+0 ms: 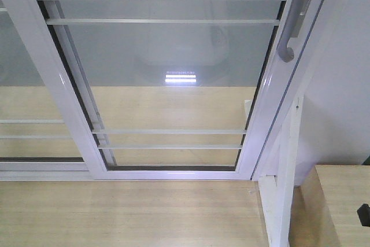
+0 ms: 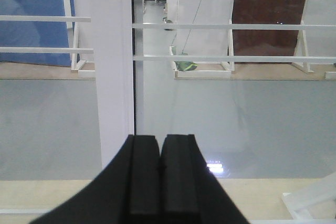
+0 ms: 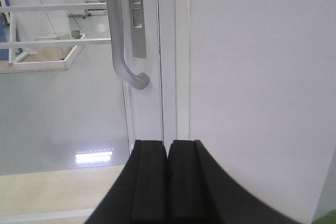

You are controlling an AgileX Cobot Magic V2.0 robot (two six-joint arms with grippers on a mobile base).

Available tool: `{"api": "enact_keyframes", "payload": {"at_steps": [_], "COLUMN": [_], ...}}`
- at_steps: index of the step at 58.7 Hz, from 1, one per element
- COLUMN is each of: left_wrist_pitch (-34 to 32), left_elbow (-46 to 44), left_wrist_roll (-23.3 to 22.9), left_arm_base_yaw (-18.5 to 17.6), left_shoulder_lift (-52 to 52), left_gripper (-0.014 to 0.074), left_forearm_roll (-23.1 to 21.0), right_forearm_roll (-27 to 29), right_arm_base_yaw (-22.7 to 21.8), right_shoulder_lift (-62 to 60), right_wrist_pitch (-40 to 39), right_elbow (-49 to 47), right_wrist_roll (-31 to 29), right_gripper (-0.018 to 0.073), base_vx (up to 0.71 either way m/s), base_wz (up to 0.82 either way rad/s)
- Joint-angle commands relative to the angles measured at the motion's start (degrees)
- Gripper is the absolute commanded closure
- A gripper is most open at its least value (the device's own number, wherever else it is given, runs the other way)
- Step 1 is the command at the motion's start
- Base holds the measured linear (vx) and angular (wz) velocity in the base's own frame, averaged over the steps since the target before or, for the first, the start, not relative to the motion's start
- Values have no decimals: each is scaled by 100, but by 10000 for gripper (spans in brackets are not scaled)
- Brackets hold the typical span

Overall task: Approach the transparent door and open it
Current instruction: 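Approach closer and align the base with the silver door handle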

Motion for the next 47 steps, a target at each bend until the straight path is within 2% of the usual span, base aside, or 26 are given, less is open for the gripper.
{"api": "enact_keyframes", "payload": {"at_steps": [1,47], "left_wrist_pitch": [-468,-468], "left_elbow": [183,183], "left_wrist_roll": [-54,-54], "left_arm_base_yaw": [-12,-31], "left_shoulder_lift": [-19,-19], "left_gripper": [602,602], "left_forearm_roll": [-59,-59], "right_forearm_roll": [0,0], "right_arm_base_yaw": [-39,-39], "right_shoulder_lift": [-66,-66], "right_wrist_pitch": [-484,-470], "right_elbow": [68,68], "right_wrist_roll": [2,2], "right_gripper": [567,567], "base_vx": [3,3], "base_wz": [0,-2]}}
